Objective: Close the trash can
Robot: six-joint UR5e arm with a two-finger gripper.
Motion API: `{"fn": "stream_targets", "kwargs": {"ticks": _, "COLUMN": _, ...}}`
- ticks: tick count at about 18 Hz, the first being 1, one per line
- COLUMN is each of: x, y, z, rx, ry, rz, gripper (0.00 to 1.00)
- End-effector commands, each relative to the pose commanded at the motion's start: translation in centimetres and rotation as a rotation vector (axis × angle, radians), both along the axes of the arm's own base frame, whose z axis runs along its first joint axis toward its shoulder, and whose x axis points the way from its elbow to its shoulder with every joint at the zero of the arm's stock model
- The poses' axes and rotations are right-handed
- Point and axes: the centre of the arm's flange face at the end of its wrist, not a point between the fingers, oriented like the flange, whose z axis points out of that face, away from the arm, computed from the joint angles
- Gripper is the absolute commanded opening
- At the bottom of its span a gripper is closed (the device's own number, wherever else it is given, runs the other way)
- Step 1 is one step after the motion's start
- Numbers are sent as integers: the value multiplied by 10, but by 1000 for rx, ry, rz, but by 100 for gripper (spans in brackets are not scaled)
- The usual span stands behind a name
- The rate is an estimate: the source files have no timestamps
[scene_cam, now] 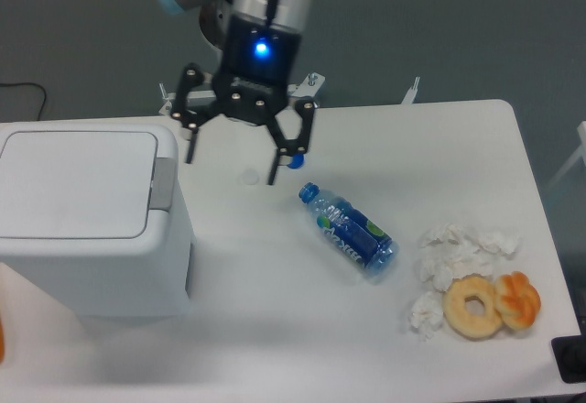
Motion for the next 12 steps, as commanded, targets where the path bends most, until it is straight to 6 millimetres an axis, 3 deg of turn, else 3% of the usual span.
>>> {"fn": "stream_targets", "kwargs": {"ticks": 6, "x": -21, "y": -15, "z": -7, "rx": -83, "ry": 179, "rz": -84, "gripper": 100}}
{"fn": "stream_targets", "kwargs": {"ticks": 12, "x": -51, "y": -32, "z": -16, "rx": -120, "ry": 243, "rz": -101, "gripper": 100}}
